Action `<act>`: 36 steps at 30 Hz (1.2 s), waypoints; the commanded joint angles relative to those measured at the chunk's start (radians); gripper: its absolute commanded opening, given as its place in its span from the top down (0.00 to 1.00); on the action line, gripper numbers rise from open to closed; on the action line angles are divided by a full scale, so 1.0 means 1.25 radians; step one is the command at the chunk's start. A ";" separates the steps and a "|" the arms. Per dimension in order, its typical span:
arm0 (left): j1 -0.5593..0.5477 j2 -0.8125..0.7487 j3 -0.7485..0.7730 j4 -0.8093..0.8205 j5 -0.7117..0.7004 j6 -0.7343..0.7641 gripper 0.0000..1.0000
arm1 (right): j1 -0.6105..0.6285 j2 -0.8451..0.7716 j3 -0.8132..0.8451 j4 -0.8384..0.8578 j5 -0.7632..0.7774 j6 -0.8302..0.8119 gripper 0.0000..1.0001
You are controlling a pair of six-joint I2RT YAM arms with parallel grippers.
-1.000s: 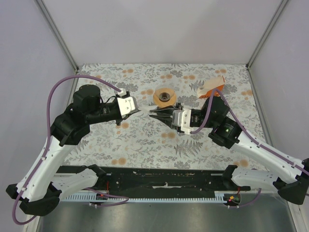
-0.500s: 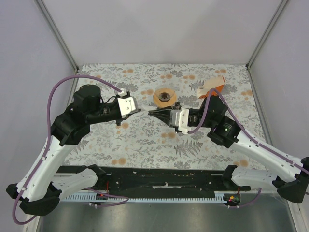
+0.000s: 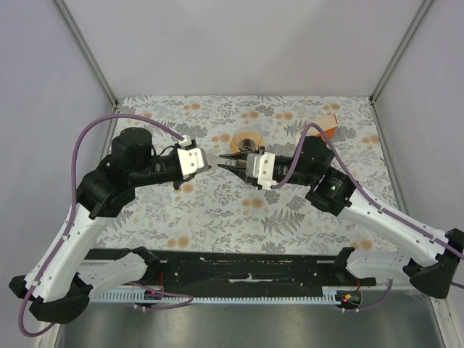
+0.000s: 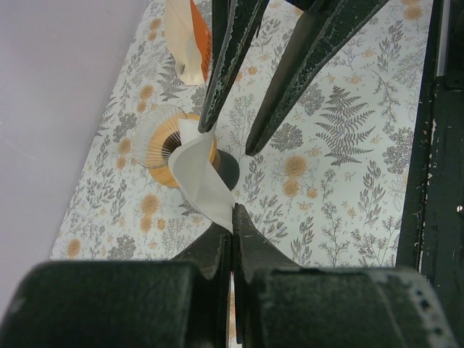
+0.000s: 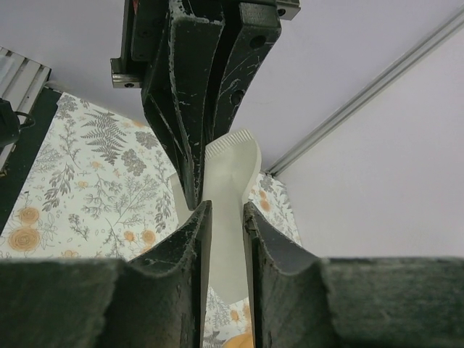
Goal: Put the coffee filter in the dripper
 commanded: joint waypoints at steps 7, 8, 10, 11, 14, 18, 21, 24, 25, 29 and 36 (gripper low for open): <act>-0.008 -0.001 0.030 0.009 0.006 0.027 0.98 | 0.006 0.019 0.061 -0.044 -0.021 -0.002 0.55; -0.008 0.000 0.030 0.009 0.006 0.027 0.98 | 0.006 0.023 0.064 -0.048 -0.020 -0.002 0.53; -0.008 -0.001 0.030 0.009 0.006 0.029 0.98 | 0.006 0.028 0.070 -0.055 -0.022 -0.003 0.50; -0.008 -0.002 0.030 0.010 0.006 0.029 0.98 | 0.006 0.029 0.073 -0.057 -0.022 -0.003 0.48; -0.008 -0.002 0.031 0.009 0.005 0.029 0.98 | 0.006 0.033 0.081 -0.062 -0.027 -0.004 0.45; -0.008 -0.001 0.031 0.009 0.005 0.031 0.98 | 0.007 0.038 0.092 -0.087 -0.037 -0.008 0.43; -0.008 -0.002 0.034 0.009 0.003 0.035 0.98 | 0.006 0.040 0.104 -0.115 -0.050 -0.020 0.40; -0.008 -0.002 0.035 0.002 -0.001 0.053 0.98 | 0.006 0.043 0.114 -0.146 -0.070 -0.042 0.38; -0.008 -0.001 0.036 -0.002 -0.002 0.063 0.98 | 0.007 0.044 0.116 -0.153 -0.070 -0.048 0.37; -0.013 0.002 0.045 -0.020 -0.017 0.124 0.98 | 0.006 0.059 0.138 -0.178 -0.066 -0.062 0.34; -0.027 -0.004 0.055 -0.037 -0.081 0.298 0.98 | 0.004 0.092 0.181 -0.186 -0.070 -0.061 0.33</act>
